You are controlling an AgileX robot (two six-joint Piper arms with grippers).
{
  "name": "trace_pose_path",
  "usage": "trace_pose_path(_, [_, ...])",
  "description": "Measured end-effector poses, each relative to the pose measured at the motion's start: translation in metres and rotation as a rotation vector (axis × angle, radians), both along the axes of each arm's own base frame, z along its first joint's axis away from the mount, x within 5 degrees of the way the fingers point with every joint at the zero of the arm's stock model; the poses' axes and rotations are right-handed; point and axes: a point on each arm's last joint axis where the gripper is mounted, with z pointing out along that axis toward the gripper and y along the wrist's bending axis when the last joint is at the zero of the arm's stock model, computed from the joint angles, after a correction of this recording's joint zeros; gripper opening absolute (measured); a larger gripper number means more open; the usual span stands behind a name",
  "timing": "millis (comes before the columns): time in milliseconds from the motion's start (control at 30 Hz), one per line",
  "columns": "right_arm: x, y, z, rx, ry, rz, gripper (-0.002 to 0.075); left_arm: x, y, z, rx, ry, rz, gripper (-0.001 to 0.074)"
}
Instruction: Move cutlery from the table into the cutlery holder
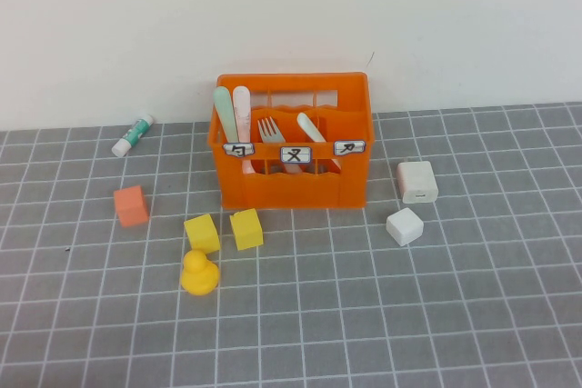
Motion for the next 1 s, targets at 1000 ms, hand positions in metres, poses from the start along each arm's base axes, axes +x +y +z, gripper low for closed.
trace_pose_path(1000, [0.006, -0.014, -0.08, 0.052, 0.132, -0.419, 0.0044, 0.0, 0.0, 0.0, 0.0, 0.0, 0.0, -0.0001])
